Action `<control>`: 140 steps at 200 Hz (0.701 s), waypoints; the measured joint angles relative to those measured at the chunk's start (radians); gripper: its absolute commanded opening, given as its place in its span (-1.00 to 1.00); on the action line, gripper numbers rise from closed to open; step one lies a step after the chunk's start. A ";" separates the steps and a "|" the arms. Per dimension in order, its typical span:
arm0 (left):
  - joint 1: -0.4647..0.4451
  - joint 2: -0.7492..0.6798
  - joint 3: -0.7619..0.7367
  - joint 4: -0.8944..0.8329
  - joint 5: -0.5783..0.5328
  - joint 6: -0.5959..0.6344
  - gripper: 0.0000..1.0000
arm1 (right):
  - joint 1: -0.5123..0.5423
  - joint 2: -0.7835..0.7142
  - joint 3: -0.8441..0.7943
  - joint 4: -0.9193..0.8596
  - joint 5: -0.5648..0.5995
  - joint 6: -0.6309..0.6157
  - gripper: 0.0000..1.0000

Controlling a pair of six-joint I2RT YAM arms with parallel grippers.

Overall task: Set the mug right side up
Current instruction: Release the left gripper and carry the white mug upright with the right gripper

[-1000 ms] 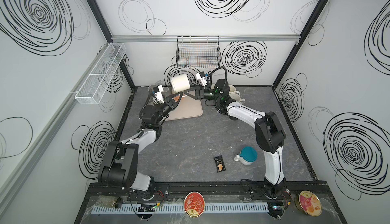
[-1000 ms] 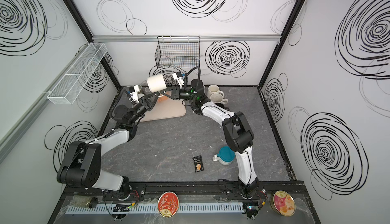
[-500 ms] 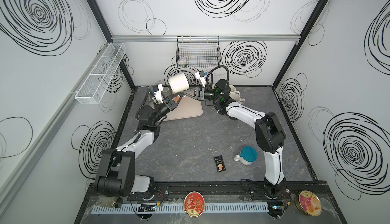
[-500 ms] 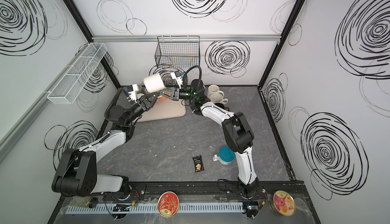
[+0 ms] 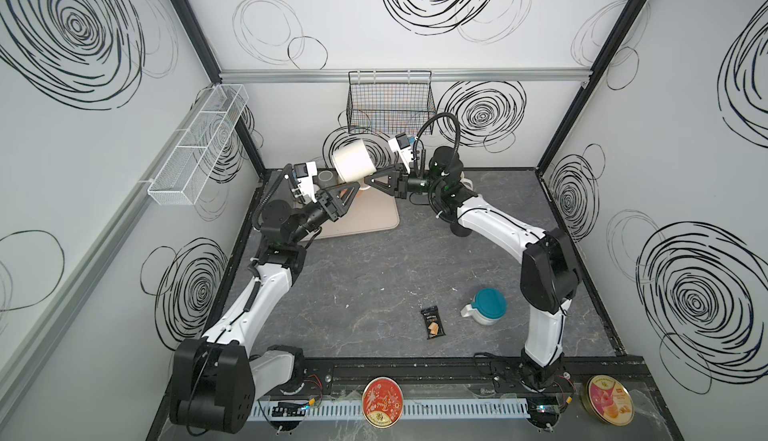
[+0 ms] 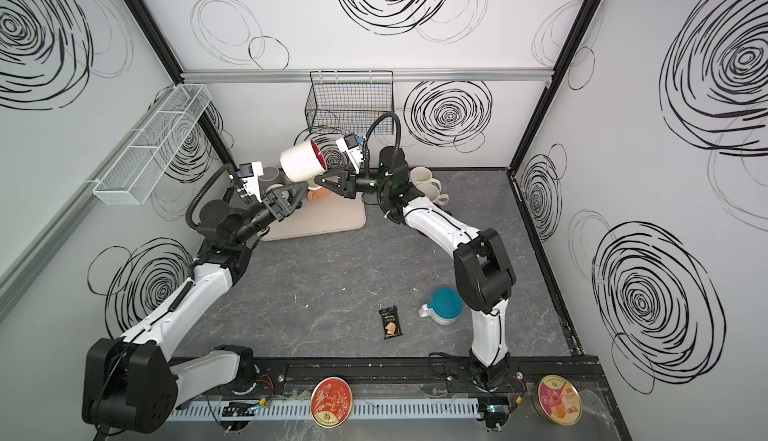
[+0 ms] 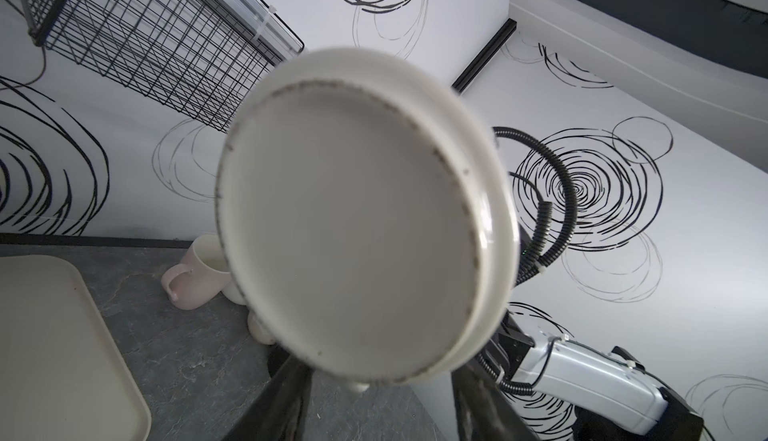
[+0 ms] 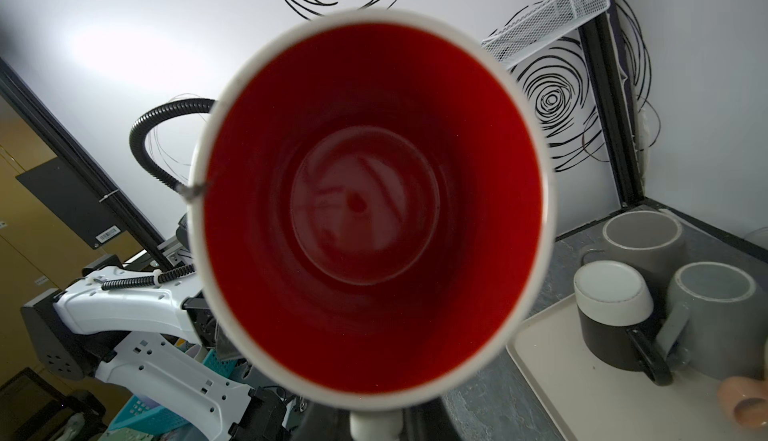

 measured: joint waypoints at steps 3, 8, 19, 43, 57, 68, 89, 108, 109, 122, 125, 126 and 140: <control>0.000 -0.005 0.003 -0.016 -0.001 0.011 0.14 | -0.001 -0.006 0.000 -0.012 0.000 -0.014 -1.00; 0.001 -0.014 0.010 -0.044 -0.003 0.033 0.14 | -0.002 -0.017 0.000 -0.039 0.002 -0.046 -1.00; 0.003 -0.032 0.020 -0.105 -0.008 0.076 0.15 | -0.006 -0.043 0.000 -0.104 0.006 -0.116 -1.00; 0.007 -0.064 0.032 -0.218 -0.019 0.159 0.15 | -0.020 -0.101 0.000 -0.235 0.024 -0.267 -1.00; 0.009 -0.074 0.032 -0.265 -0.025 0.191 0.16 | -0.031 -0.137 -0.003 -0.301 0.034 -0.349 -1.00; 0.010 -0.076 0.032 -0.294 -0.029 0.211 0.16 | -0.039 -0.164 -0.006 -0.349 0.048 -0.413 -1.00; 0.011 -0.076 0.032 -0.341 -0.038 0.241 0.16 | -0.056 -0.215 -0.016 -0.459 0.078 -0.537 -1.00; 0.011 -0.076 0.032 -0.383 -0.049 0.269 0.12 | -0.074 -0.274 -0.060 -0.544 0.121 -0.632 -1.00; 0.011 -0.076 0.032 -0.385 -0.050 0.270 0.11 | -0.076 -0.280 -0.065 -0.549 0.124 -0.638 -1.00; 0.011 -0.076 0.031 -0.409 -0.053 0.286 0.04 | -0.089 -0.325 -0.116 -0.594 0.149 -0.687 -1.00; 0.011 -0.076 0.031 -0.414 -0.053 0.291 0.02 | -0.092 -0.335 -0.129 -0.602 0.153 -0.697 -1.00; 0.011 -0.076 0.031 -0.415 -0.053 0.292 0.02 | -0.094 -0.341 -0.135 -0.608 0.156 -0.702 -1.00; 0.011 -0.076 0.032 -0.436 -0.053 0.307 -0.01 | -0.112 -0.389 -0.194 -0.648 0.185 -0.744 -1.00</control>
